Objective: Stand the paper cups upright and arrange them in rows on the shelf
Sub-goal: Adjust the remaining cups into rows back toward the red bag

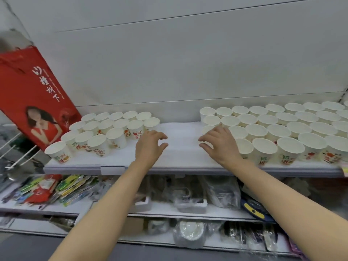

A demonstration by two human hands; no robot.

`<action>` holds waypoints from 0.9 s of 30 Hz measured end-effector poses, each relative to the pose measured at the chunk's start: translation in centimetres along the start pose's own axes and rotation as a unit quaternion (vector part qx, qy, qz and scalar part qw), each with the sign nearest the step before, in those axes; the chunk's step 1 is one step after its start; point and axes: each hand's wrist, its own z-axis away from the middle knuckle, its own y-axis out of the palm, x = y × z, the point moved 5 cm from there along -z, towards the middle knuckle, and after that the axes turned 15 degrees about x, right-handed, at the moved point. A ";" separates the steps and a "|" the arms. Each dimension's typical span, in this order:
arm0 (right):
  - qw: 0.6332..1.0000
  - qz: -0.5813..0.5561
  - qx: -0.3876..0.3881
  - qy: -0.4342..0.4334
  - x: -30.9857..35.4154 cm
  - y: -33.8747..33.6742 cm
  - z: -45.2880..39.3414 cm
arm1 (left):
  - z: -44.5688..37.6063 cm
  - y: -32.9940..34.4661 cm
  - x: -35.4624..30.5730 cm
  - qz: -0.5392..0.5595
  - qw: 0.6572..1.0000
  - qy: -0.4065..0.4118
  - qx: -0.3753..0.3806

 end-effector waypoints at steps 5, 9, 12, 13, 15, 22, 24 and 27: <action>0.999 -0.009 0.037 -0.025 3.6 4.1 -5.8 | -2.8 -3.2 8.1 -0.073 0.991 -0.106 -0.025; 0.997 -0.034 0.062 0.014 5.6 8.1 -11.7 | -6.6 -3.3 11.4 -0.128 0.987 -0.090 0.037; 0.994 -0.040 0.087 0.043 6.7 10.5 -15.5 | -8.4 -2.9 13.1 -0.177 0.980 -0.057 0.069; 0.993 -0.040 0.097 0.047 6.9 11.1 -16.4 | -8.7 -2.8 13.6 -0.176 0.980 -0.047 0.077; 0.991 -0.043 0.113 0.052 7.3 12.1 -17.8 | -9.2 -2.9 14.3 -0.155 0.983 -0.031 0.096; 0.993 -0.044 0.098 0.046 7.1 12.4 -18.4 | -9.4 -3.8 13.1 -0.052 0.987 0.032 0.148; 0.995 -0.038 0.072 0.065 4.7 10.8 -17.9 | -9.8 -3.7 11.7 -0.033 0.989 0.073 0.126; 0.991 -0.011 0.069 0.117 0.2 8.7 -17.3 | -11.8 -2.9 8.8 -0.035 0.988 0.113 0.103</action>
